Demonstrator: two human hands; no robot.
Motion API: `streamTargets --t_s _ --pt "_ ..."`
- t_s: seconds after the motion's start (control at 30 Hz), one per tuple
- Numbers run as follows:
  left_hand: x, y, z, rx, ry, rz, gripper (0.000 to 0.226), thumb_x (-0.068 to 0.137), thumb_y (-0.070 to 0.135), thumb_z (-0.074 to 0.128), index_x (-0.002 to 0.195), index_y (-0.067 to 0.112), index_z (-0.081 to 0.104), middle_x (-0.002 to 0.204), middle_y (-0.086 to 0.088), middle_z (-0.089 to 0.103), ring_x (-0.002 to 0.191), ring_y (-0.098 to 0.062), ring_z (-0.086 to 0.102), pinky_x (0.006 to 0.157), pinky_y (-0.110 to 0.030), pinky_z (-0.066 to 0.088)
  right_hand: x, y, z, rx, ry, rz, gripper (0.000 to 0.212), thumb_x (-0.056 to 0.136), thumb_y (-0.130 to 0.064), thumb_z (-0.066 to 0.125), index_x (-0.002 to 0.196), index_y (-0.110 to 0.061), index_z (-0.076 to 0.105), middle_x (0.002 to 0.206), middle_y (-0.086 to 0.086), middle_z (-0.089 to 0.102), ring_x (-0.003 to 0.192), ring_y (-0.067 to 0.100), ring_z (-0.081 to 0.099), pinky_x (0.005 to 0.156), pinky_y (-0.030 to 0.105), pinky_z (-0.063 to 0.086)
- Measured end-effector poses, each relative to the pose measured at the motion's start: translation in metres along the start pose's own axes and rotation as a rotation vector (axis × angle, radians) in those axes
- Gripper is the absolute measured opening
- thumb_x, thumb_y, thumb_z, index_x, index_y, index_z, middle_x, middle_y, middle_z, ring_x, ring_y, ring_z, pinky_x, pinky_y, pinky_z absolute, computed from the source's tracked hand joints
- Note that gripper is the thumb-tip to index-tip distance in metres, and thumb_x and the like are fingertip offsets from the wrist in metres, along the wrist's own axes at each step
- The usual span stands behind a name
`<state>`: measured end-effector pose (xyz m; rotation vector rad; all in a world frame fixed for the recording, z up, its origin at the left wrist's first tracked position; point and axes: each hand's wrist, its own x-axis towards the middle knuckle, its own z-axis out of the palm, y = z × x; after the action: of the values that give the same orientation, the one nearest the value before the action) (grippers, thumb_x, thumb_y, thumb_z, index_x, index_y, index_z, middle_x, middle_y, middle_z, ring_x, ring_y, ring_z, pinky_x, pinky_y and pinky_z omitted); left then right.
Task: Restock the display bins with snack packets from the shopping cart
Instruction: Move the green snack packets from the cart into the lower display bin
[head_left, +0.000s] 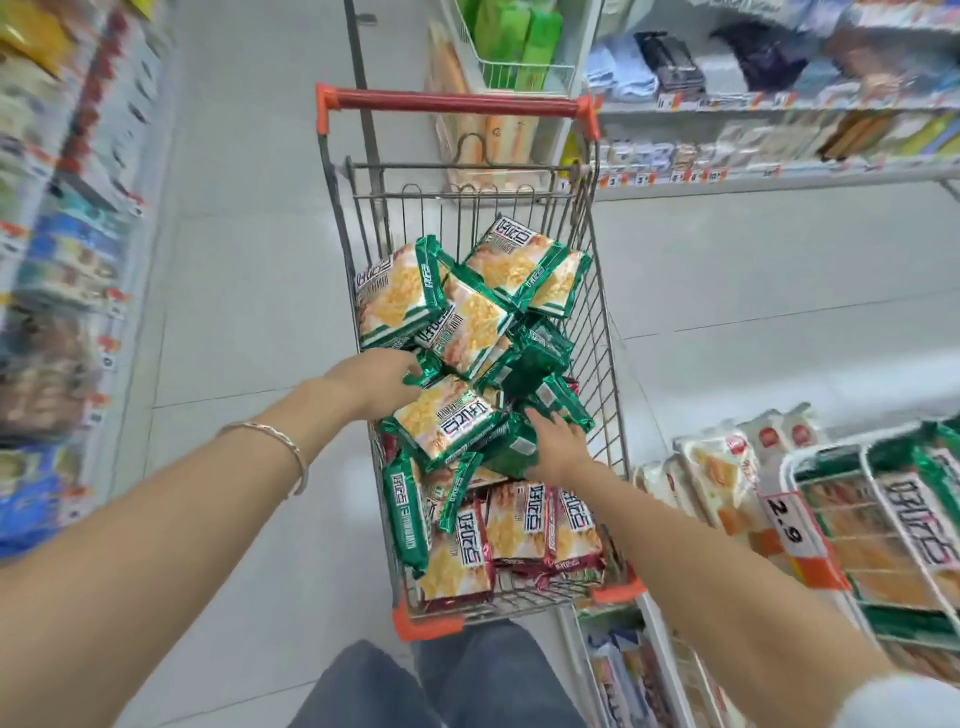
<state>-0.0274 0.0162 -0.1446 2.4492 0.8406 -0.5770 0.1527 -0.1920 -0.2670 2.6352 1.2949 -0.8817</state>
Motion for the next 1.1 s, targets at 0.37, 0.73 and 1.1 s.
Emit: streamTargets --t_s 0.37,0.73,1.1 --pt "0.036 0.016 0.006 -0.794 -0.171 -0.093 0.046 0.102 0.044 0.048 0.135 0.012 0.054 0.134 -0.006 0.058 0.106 -0.019 0.063 0.087 -0.035 0.057 -0.054 0.050 -0.020 -0.179 0.879 -0.645 0.031 0.073 -0.013 0.061 0.102 -0.019 0.053 0.108 0.000 0.055 0.104 0.022 0.050 0.106 0.041 0.030" --pt "0.045 0.036 0.002 -1.056 -0.607 -0.137 0.050 0.075 0.024 0.080 0.119 0.004 0.065 0.120 -0.011 0.072 0.104 -0.023 0.071 0.092 -0.036 0.058 -0.051 0.022 -0.051 0.013 0.857 -0.289 0.050 0.074 -0.008 0.079 0.116 -0.011 0.053 0.132 0.010 0.054 0.123 0.025 0.047 0.108 0.050 0.036" --pt "-0.001 -0.091 -0.004 -0.968 -0.423 -0.192 0.077 0.059 0.008 0.084 0.130 0.014 0.055 0.119 -0.014 0.071 0.108 -0.037 0.068 0.094 -0.060 0.052 0.021 -0.082 -0.010 1.175 -0.142 0.556 0.095 0.087 -0.062 0.063 0.148 0.005 0.034 0.146 0.018 0.048 0.133 0.035 0.047 0.104 0.043 0.040"
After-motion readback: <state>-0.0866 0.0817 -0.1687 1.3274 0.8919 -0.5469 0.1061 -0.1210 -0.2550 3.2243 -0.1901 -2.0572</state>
